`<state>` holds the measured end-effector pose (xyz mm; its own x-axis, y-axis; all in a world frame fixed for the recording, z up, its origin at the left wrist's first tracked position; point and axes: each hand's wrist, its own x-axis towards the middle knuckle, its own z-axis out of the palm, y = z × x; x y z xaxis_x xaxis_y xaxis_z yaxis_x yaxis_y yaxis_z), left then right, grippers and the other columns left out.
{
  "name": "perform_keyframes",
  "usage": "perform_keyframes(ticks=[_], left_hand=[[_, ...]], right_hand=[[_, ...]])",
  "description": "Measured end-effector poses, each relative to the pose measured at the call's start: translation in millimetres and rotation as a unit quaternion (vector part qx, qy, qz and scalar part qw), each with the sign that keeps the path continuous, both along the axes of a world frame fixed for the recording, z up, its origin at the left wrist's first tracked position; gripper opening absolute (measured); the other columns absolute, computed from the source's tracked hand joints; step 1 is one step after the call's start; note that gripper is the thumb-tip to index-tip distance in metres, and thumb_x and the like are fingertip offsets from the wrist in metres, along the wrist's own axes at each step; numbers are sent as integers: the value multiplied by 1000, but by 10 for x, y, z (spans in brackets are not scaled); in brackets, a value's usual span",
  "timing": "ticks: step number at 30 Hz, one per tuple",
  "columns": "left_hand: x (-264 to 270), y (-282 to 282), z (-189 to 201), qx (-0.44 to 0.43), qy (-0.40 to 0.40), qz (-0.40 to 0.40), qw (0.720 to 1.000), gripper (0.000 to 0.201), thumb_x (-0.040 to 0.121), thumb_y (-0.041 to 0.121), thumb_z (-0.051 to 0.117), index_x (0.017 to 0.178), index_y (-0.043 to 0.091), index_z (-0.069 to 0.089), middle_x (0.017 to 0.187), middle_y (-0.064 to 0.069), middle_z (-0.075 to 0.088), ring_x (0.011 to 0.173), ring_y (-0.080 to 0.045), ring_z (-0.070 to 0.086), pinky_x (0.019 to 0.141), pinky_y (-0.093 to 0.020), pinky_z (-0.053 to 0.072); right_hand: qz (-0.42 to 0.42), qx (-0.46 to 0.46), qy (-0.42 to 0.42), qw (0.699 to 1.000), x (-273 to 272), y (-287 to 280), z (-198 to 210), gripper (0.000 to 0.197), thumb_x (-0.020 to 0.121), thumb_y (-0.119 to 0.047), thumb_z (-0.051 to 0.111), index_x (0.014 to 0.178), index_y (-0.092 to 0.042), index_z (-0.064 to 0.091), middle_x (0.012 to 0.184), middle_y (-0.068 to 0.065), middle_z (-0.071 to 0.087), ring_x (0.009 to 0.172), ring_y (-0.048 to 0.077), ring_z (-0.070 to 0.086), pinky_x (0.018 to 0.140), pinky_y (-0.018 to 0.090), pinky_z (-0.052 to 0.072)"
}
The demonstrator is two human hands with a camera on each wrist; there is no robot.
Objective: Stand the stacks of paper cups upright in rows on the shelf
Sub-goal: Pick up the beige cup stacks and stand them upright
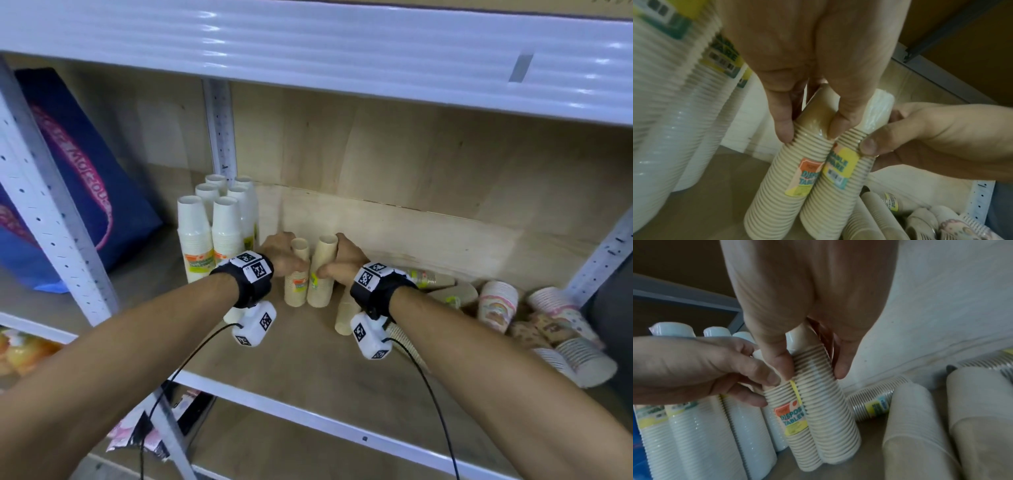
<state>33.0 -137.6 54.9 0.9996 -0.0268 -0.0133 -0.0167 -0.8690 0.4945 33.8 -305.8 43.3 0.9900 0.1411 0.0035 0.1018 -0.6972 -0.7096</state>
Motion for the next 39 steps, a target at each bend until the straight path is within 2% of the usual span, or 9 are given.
perform_keyframes(ticks=[4,7,13,17,21,28,32,35,39], left_hand=[[14,16,-99,-2,22,5,1000,41,74,32,77,107,19,56,102,-3,62,95,-24,61,79,-36,54],[20,36,-140,-9,18,7,1000,50,75,32,76,117,21,51,107,-4,61,99,-27,60,85,-42,54],[12,40,-77,-41,-4,22,999,42,75,34,71,112,26,52,106,-2,60,96,-24,60,78,-34,53],[39,10,71,-55,-23,40,997,39,78,39,69,111,21,61,106,-3,63,97,-23,61,82,-33,54],[59,-25,172,-29,-31,24,999,35,80,28,73,112,14,68,111,-5,65,101,-22,61,81,-29,54],[47,-53,189,-25,-23,5,999,29,82,22,72,110,13,71,110,-4,67,101,-21,62,87,-34,56],[53,-32,186,-34,-22,-5,999,32,81,20,72,112,15,70,113,-2,66,104,-20,61,88,-33,55],[63,-26,189,-27,-19,-14,999,36,81,21,72,116,15,69,115,-2,65,105,-19,60,88,-30,53],[74,-16,174,-21,-20,-18,999,36,82,22,72,117,16,68,117,-3,65,105,-20,60,88,-31,53]], right_hand=[[5,-4,10,1000,67,56,-173,55,68,-12,79,114,-13,48,105,4,60,95,23,58,64,27,43],[11,-5,13,1000,120,80,-271,60,67,-12,81,118,-12,49,111,5,60,101,25,58,73,28,43],[16,-4,7,1000,158,67,-299,59,71,-21,80,122,-15,50,113,2,61,102,23,59,74,28,44],[4,-9,-31,999,197,27,-192,50,71,-37,80,111,-20,56,102,0,64,92,20,61,74,31,49],[9,-50,-54,997,250,7,-79,41,67,-48,79,95,-26,58,95,0,66,87,20,63,78,34,54],[31,-64,-64,995,235,38,-39,30,74,-22,72,103,-25,66,89,-1,65,89,23,63,74,30,51],[33,-80,-67,994,234,24,-25,54,74,-37,76,124,-26,58,101,-4,58,97,21,59,84,30,49],[28,-78,-71,994,239,42,3,48,74,-45,77,115,-24,64,102,0,58,96,22,59,80,28,47],[38,-89,-72,993,198,81,51,30,80,-27,72,109,-22,69,98,1,61,98,25,62,76,27,47]])
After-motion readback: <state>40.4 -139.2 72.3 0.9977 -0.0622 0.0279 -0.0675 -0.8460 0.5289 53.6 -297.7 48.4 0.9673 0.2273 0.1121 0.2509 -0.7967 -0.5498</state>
